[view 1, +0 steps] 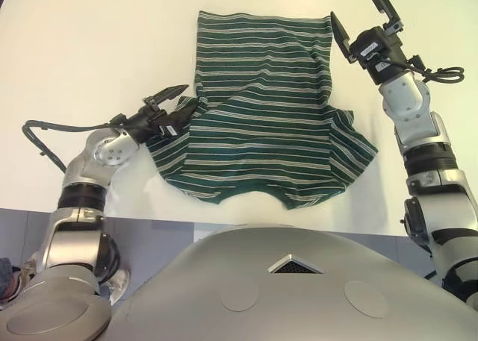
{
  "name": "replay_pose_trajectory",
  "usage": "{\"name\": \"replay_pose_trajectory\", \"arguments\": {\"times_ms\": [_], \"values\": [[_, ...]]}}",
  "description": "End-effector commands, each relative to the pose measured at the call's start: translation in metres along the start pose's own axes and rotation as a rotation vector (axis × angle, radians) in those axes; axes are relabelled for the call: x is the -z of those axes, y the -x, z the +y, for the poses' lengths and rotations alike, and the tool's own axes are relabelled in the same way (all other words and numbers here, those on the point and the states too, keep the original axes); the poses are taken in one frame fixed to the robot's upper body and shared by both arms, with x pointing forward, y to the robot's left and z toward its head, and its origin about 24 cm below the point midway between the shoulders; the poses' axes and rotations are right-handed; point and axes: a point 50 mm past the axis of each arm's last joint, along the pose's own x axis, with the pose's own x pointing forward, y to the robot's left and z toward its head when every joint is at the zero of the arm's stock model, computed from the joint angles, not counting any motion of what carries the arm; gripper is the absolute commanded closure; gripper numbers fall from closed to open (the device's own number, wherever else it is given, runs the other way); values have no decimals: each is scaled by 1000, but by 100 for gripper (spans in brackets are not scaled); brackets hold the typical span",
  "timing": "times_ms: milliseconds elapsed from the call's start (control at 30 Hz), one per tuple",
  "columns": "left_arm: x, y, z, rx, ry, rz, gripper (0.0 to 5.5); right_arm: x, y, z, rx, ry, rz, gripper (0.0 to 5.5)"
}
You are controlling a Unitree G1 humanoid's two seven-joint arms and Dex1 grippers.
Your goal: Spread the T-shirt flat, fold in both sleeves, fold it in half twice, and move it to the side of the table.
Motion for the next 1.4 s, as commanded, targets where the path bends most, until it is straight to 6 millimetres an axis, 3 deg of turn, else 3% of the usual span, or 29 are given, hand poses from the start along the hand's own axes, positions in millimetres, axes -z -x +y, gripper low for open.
{"name": "replay_pose_trajectory", "arguments": {"times_ms": [33,167,267,333,433,533,633,800,1000,1133,1267,1400], "values": [[11,21,-36,206,-11,106,308,-5,5,-3,-20,15,5,239],[0,24,-36,170,-7,49,308,-6,10,12,-89,23,25,239],[-16,17,-31,88,35,-38,308,-22,32,49,-375,-78,-66,239],[-17,15,-25,36,45,-45,308,-36,48,63,-519,-175,-134,239],[-9,11,-18,-2,36,3,308,-32,63,61,-621,-198,-97,239],[-5,9,-16,-19,28,33,308,-9,81,65,-752,-104,47,239],[-2,9,-17,-21,21,60,308,1,87,63,-754,-80,109,239],[11,10,-20,2,-14,141,308,1,100,58,-750,-117,114,239],[9,11,-29,41,-4,133,308,-4,125,63,-864,-191,114,239],[-5,18,-36,79,50,42,308,-10,125,63,-875,-221,78,239],[-27,33,-30,59,123,-88,308,-10,122,65,-868,-225,74,239],[-20,51,-18,41,115,-33,308,-8,122,65,-870,-226,84,239]]}}
